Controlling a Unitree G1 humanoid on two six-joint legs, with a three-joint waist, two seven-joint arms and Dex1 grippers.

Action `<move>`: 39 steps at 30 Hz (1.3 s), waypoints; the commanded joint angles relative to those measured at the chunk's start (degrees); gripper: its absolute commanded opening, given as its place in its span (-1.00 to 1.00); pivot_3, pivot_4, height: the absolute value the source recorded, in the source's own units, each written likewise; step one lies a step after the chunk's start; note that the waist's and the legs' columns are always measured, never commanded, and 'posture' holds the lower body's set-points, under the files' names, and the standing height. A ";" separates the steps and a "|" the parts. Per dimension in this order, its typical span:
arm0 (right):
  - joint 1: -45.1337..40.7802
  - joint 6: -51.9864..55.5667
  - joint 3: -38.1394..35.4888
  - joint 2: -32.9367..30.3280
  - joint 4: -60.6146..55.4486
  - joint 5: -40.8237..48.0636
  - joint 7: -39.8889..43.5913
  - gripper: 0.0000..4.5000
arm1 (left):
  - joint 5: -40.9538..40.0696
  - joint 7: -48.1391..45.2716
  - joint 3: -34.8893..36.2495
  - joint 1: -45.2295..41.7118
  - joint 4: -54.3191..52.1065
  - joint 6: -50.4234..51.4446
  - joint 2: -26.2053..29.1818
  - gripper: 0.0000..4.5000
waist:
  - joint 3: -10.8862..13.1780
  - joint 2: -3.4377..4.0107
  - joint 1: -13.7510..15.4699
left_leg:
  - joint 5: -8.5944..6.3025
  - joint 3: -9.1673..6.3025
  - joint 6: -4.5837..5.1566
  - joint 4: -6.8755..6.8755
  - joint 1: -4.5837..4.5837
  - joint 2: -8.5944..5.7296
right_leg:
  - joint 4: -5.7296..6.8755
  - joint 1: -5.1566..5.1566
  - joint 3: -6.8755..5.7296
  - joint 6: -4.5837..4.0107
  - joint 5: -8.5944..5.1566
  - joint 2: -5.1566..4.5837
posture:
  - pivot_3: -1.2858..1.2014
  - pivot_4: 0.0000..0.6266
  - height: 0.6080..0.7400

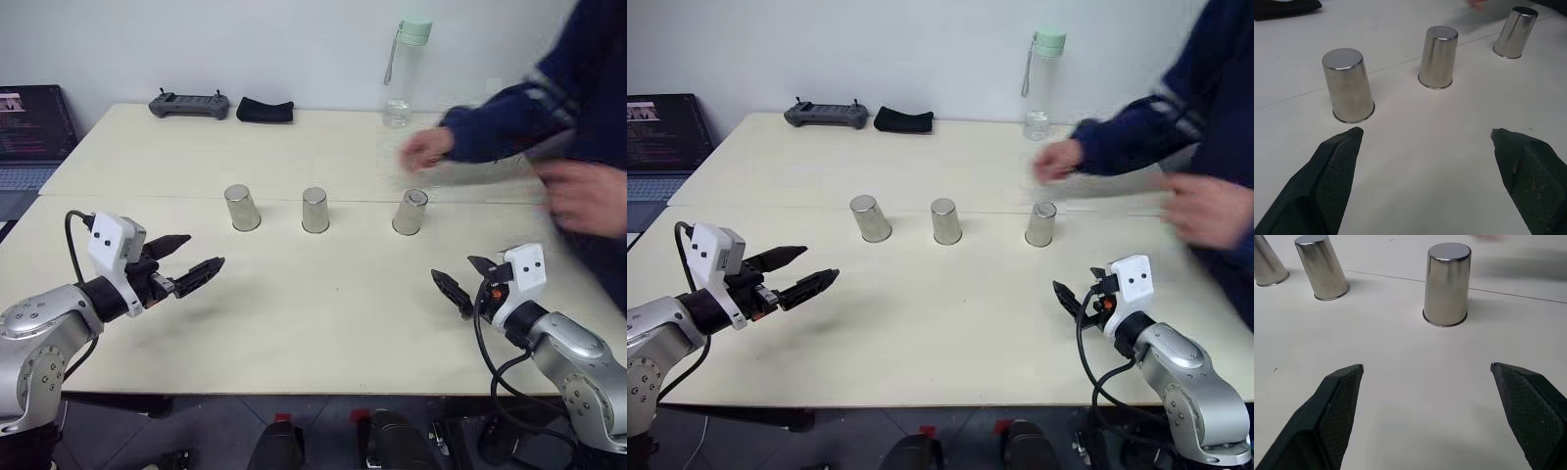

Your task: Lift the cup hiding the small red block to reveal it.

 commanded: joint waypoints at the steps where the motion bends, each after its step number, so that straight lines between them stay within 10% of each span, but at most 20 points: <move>1: -0.70 -0.76 -0.30 -0.13 -1.80 0.17 0.08 0.97 | 0.22 -0.28 0.97 0.22 -0.52 -1.09 0.94 1.00 | 0.00 0.00 0.00 | 0.00 0.00 0.00 0.00 0.00 0.00 | 0.00 0.00 0.00 0.00 0.00 0.00 | 0.03 -0.52 1.00; 23: -3.33 -0.72 1.49 -0.12 -1.21 0.17 0.68 0.97 | 1.19 1.85 -0.09 -0.45 -0.70 -1.92 -0.12 1.00 | 0.00 0.00 -0.01 | 0.00 0.00 0.00 0.01 0.01 0.00 | 0.00 0.00 0.00 0.00 0.00 0.00 | 0.03 -0.52 1.00; 39: -6.50 1.26 4.95 -1.82 -4.02 5.49 7.07 0.97 | 19.38 18.08 -22.98 -18.95 15.80 -17.35 -22.59 1.00 | -0.05 -0.05 1.40 | 0.00 -0.05 0.01 0.10 -0.01 -0.10 | -0.02 0.11 -0.03 -0.20 0.22 0.01 | 0.03 -0.52 1.00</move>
